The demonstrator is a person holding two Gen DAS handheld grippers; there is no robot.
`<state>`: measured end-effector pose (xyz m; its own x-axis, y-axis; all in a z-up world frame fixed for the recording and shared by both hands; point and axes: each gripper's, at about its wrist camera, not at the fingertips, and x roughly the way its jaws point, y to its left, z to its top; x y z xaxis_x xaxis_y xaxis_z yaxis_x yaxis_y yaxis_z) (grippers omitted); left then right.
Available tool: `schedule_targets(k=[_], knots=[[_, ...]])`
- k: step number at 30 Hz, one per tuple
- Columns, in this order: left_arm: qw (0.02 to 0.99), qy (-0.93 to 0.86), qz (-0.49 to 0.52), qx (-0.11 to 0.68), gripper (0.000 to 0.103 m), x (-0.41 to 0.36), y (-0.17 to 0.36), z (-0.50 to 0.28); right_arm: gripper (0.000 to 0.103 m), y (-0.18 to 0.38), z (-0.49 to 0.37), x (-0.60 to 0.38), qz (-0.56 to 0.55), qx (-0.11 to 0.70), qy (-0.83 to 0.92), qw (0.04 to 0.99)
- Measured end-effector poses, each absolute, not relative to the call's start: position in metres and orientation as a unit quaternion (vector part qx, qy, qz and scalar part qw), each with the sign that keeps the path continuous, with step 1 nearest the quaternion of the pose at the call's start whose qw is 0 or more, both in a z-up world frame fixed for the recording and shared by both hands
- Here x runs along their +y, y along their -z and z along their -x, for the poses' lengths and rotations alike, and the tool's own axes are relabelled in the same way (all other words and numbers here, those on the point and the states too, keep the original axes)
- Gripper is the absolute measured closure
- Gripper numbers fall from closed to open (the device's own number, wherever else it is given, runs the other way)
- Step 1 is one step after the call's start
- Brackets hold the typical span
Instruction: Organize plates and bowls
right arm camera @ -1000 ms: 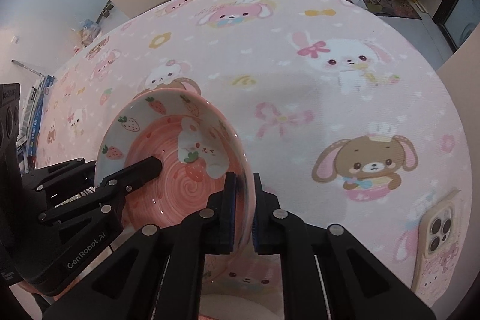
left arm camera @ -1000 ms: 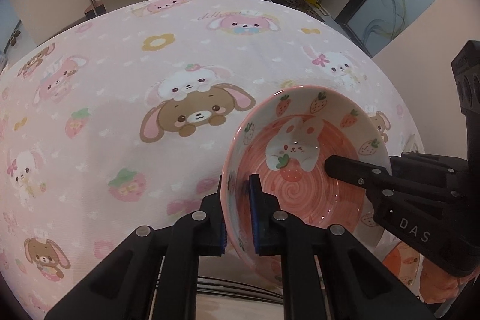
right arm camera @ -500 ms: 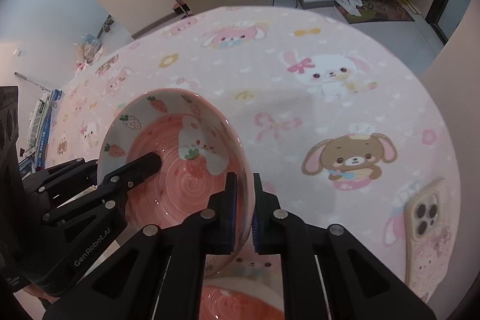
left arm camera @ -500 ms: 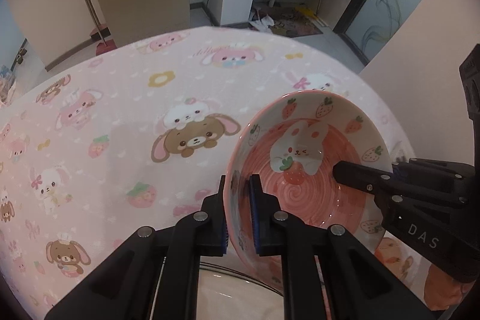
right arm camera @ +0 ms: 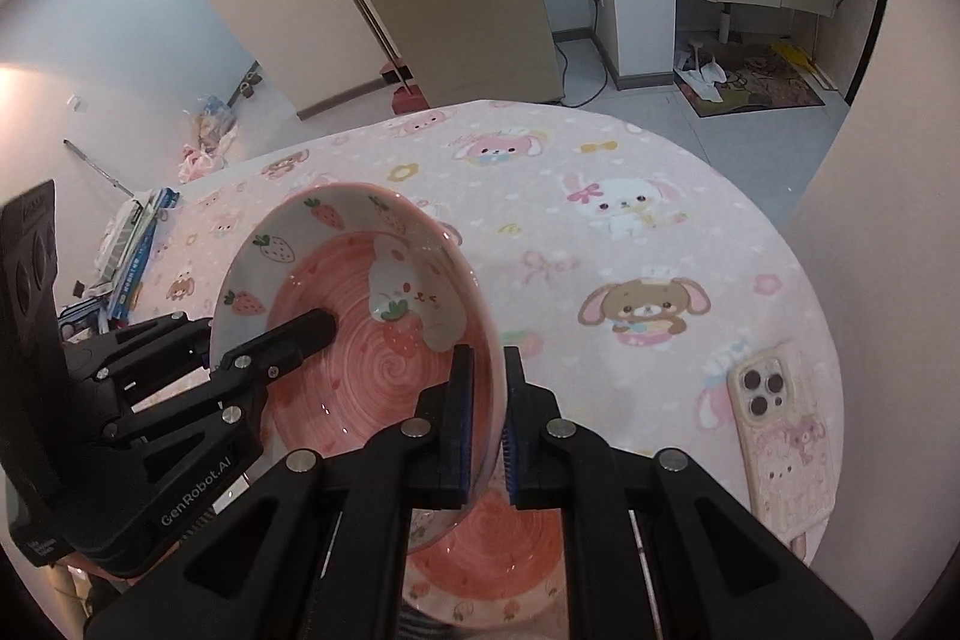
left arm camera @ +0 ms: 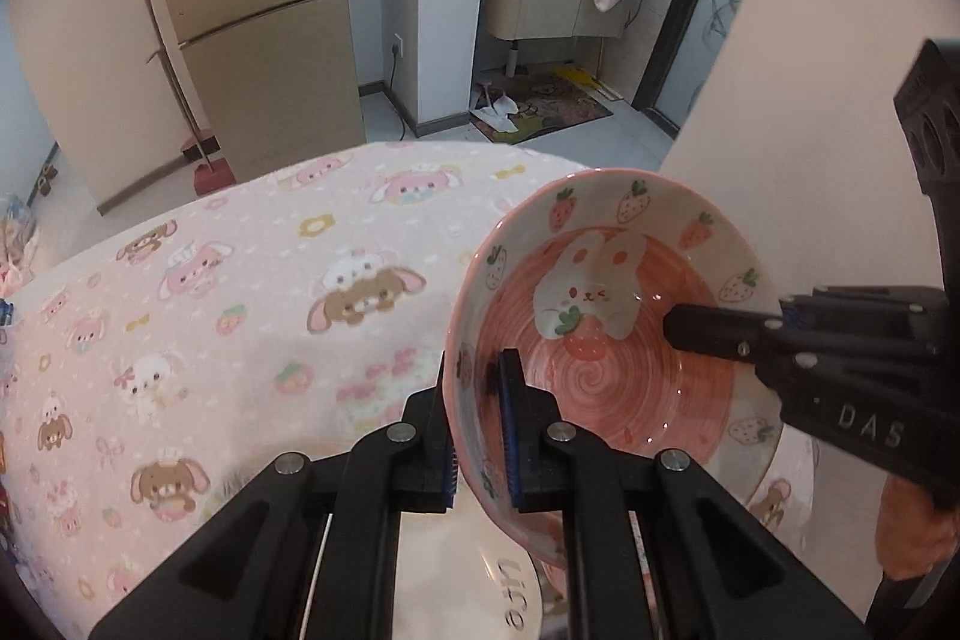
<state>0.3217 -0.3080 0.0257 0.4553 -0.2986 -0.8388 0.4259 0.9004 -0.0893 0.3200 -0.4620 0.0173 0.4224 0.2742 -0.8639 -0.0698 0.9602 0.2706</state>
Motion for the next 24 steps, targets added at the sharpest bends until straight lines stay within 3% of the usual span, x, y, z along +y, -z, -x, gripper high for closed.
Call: schedule_targets(k=[8, 24], knots=[[0.840, 0.226, -0.078, 0.486, 0.090, -0.315, -0.010, -0.277, 0.095, -0.007, -0.281, -0.468, -0.091, 0.533, -0.100, 0.835], [0.812, 0.241, -0.084, 0.525, 0.090, -0.326, 0.030, -0.258, 0.095, 0.027, -0.256, -0.482, -0.095, 0.568, -0.086, 0.813]])
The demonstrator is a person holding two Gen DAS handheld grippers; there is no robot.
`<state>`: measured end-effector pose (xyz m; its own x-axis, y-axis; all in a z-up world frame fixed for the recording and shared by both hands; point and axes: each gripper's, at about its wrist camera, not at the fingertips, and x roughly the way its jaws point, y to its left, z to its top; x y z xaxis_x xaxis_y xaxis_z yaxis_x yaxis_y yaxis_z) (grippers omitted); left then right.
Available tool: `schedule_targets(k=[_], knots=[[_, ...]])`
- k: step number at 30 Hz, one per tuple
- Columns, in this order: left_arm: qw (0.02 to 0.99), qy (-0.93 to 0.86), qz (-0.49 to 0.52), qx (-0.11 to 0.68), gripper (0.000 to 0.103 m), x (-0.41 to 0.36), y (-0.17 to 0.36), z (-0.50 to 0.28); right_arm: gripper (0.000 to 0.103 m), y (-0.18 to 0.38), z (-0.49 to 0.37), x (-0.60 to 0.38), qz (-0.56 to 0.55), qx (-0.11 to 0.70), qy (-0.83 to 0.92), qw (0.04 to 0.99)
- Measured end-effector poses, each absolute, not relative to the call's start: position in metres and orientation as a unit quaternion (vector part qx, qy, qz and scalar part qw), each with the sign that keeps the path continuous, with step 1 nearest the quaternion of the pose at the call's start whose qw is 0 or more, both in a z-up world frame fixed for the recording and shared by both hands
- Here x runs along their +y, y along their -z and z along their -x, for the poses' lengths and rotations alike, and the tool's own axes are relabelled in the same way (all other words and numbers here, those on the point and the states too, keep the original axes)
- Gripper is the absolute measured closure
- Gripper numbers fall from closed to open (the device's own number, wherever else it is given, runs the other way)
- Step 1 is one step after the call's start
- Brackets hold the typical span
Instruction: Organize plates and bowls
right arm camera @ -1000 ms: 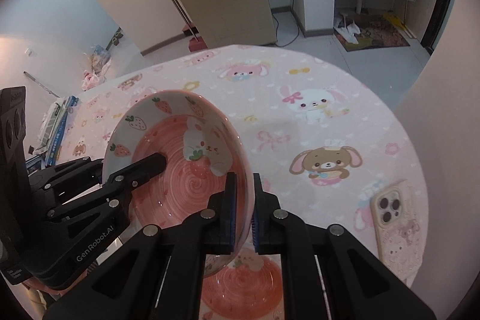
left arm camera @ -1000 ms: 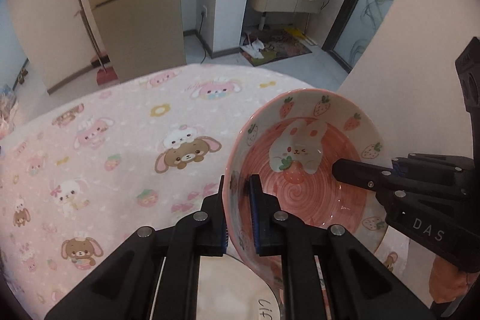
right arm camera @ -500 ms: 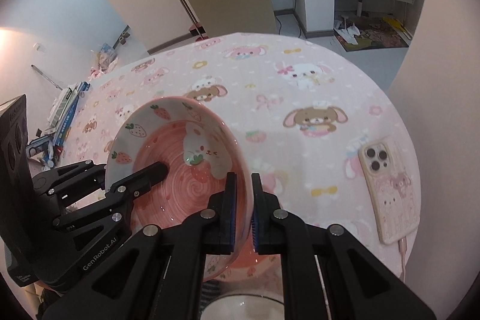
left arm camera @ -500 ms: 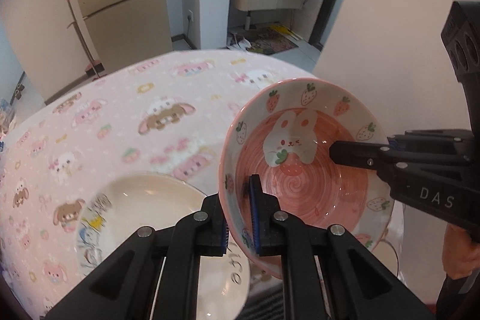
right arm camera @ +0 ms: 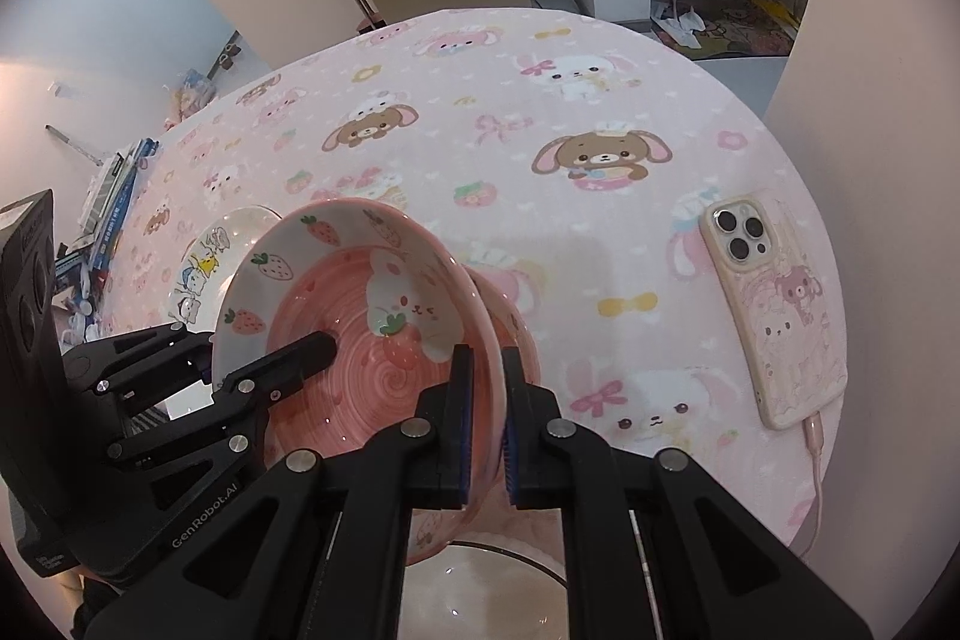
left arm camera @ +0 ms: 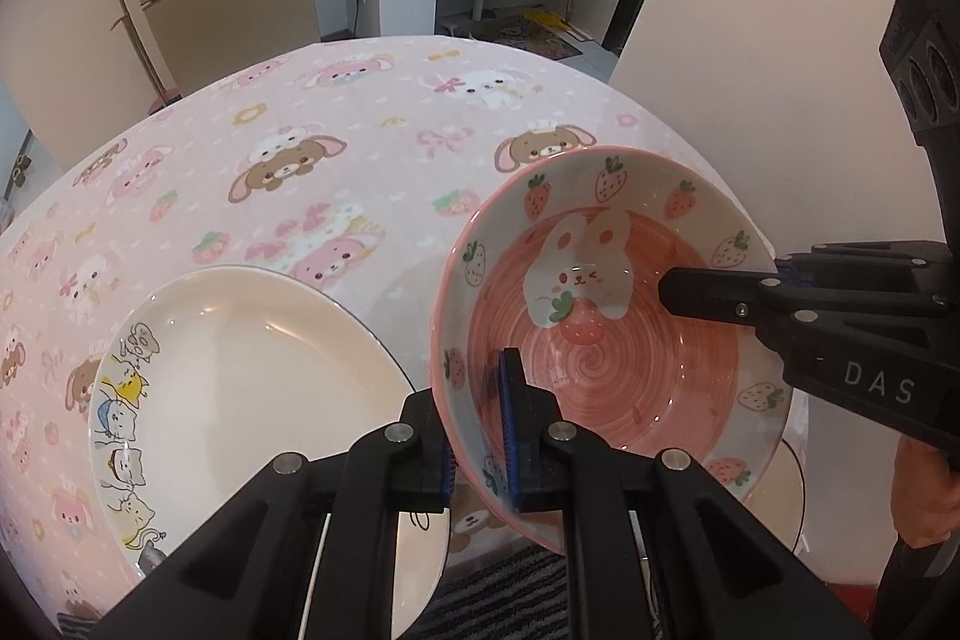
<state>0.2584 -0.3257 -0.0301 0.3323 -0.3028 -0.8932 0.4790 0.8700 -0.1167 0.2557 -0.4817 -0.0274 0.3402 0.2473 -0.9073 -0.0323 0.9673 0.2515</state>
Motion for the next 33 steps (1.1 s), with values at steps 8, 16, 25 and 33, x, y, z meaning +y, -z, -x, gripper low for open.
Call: schedule_targets(k=[8, 16, 25, 33], knots=[[0.814, 0.239, -0.106, 0.518, 0.090, -0.326, 0.037, -0.254, 0.095, 0.035, -0.254, -0.477, -0.092, 0.575, -0.089, 0.808], [0.828, 0.228, -0.142, 0.491, 0.087, -0.333, 0.034, -0.254, 0.095, 0.027, -0.254, -0.469, -0.038, 0.556, -0.064, 0.828], [0.830, 0.218, -0.173, 0.483, 0.086, -0.340, 0.043, -0.256, 0.095, 0.037, -0.256, -0.470, -0.035, 0.564, -0.056, 0.823], [0.832, 0.207, -0.198, 0.474, 0.085, -0.351, 0.045, -0.259, 0.095, 0.037, -0.259, -0.478, -0.039, 0.559, -0.052, 0.826]])
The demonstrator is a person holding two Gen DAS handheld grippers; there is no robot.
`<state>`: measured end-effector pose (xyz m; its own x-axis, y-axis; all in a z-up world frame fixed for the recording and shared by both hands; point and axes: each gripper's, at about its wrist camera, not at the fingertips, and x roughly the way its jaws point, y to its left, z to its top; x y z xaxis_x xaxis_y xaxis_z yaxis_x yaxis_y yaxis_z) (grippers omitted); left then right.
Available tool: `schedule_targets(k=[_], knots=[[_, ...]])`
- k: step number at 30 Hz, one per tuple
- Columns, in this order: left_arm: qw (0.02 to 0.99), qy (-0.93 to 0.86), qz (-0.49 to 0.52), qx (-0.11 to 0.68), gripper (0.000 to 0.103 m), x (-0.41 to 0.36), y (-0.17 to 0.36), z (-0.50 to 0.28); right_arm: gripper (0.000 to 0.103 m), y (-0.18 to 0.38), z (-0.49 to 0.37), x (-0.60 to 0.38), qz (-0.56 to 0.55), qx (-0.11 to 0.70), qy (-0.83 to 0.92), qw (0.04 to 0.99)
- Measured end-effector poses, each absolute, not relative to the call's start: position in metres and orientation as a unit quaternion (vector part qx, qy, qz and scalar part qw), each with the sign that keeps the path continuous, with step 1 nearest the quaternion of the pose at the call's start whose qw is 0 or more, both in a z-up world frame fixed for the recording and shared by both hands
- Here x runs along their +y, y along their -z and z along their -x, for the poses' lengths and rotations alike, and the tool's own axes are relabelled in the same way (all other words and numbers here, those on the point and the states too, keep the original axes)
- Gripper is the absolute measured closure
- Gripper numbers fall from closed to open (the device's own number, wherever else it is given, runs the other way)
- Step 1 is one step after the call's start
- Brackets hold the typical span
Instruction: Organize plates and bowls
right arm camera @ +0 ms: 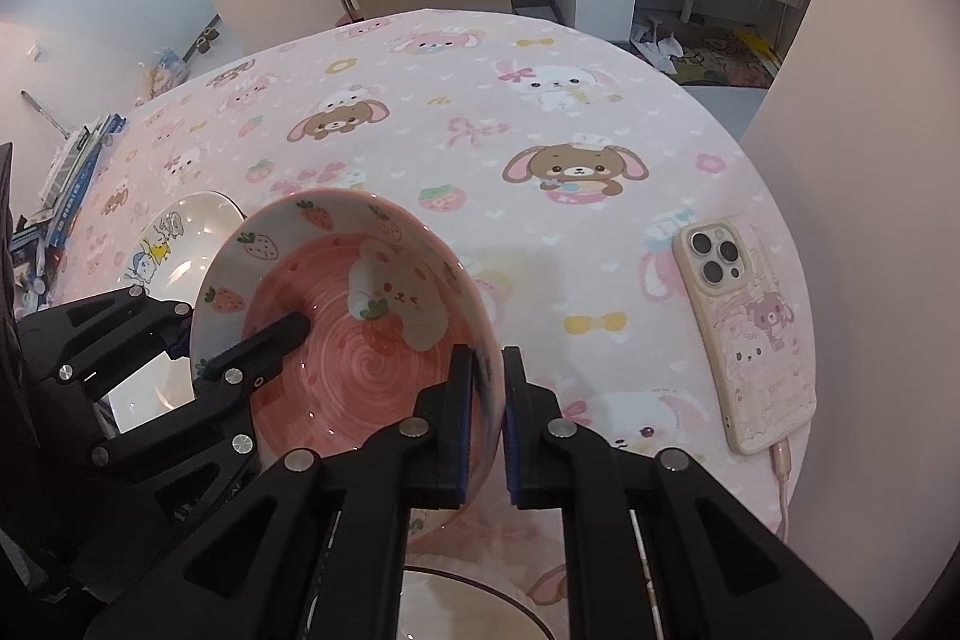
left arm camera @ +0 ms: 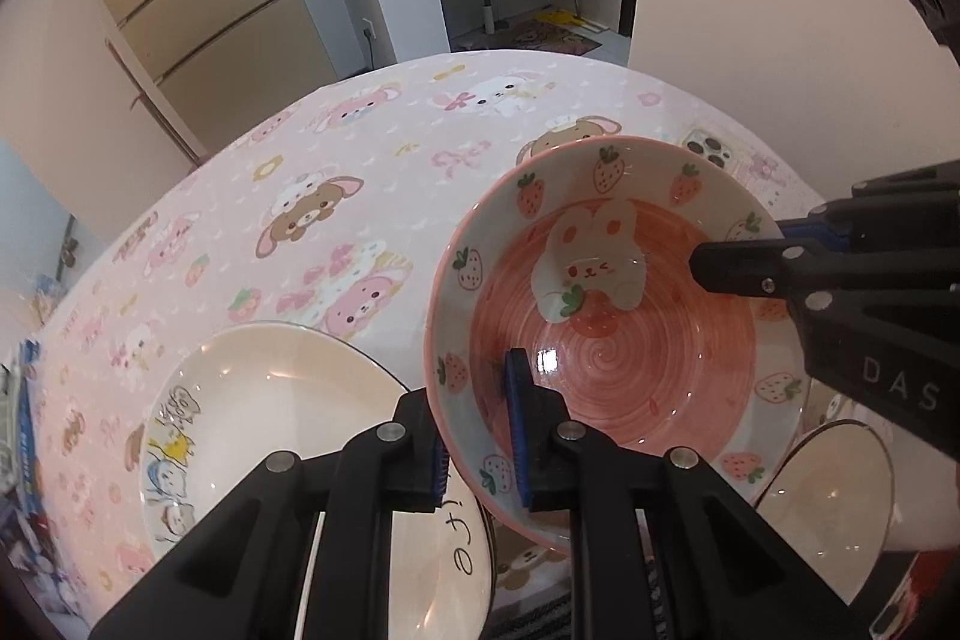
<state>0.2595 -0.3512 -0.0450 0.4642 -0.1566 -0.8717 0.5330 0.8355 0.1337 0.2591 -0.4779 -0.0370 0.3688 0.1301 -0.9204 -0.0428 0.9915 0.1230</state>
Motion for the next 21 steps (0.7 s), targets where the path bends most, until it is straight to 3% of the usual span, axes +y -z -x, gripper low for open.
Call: schedule_targets(k=[21], knots=[[0.833, 0.197, -0.220, 0.468, 0.087, -0.349, 0.055, -0.263, 0.096, 0.047, -0.259, -0.479, -0.041, 0.567, -0.057, 0.820]])
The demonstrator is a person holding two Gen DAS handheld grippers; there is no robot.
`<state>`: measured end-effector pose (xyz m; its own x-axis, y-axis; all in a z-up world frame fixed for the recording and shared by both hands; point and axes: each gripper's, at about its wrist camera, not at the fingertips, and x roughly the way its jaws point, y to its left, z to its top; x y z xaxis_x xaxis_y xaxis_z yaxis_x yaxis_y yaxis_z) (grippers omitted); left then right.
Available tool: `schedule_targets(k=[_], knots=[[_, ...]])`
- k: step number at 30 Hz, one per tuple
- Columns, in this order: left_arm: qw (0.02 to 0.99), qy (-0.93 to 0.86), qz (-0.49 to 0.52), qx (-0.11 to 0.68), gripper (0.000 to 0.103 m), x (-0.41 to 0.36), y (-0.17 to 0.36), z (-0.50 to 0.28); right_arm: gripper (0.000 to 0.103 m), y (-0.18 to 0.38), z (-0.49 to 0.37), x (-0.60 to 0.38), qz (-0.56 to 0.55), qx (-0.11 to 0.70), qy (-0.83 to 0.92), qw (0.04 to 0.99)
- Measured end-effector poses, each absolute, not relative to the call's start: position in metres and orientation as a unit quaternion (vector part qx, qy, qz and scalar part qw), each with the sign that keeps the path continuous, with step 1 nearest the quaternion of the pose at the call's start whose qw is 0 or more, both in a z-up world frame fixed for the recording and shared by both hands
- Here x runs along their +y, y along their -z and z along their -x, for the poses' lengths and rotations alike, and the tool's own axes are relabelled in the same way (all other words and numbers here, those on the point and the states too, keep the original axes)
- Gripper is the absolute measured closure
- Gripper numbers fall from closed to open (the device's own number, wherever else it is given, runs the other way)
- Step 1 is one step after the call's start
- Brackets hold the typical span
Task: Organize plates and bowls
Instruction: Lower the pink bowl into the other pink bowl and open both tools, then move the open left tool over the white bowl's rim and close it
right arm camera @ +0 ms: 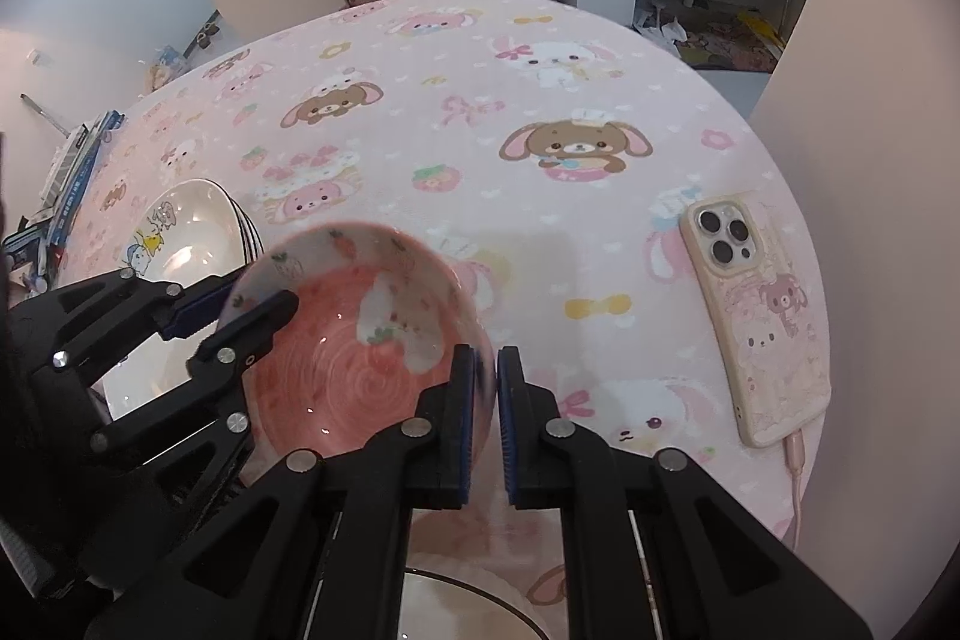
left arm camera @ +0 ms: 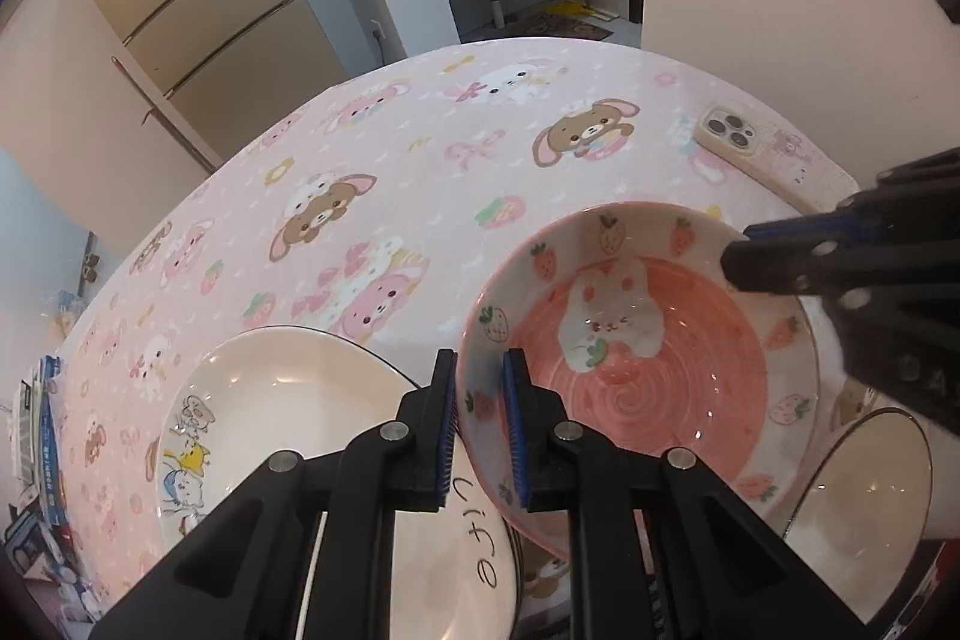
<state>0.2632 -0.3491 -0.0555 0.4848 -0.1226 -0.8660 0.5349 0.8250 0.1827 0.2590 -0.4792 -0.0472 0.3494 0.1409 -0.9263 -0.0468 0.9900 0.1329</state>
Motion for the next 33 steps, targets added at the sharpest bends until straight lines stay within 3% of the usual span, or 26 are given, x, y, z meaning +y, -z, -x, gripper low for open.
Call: schedule_targets(k=[26, 30, 33], knots=[[0.879, 0.222, -0.162, 0.389, 0.086, -0.313, -0.006, -0.219, 0.097, 0.010, -0.223, -0.494, -0.073, 0.541, -0.078, 0.834], [0.886, 0.241, -0.137, 0.371, 0.048, -0.306, -0.021, -0.199, 0.096, 0.001, -0.200, -0.496, -0.080, 0.534, -0.096, 0.836], [0.896, 0.241, -0.134, 0.349, 0.044, -0.304, -0.032, -0.181, 0.088, -0.003, -0.182, -0.501, -0.090, 0.531, -0.107, 0.836]])
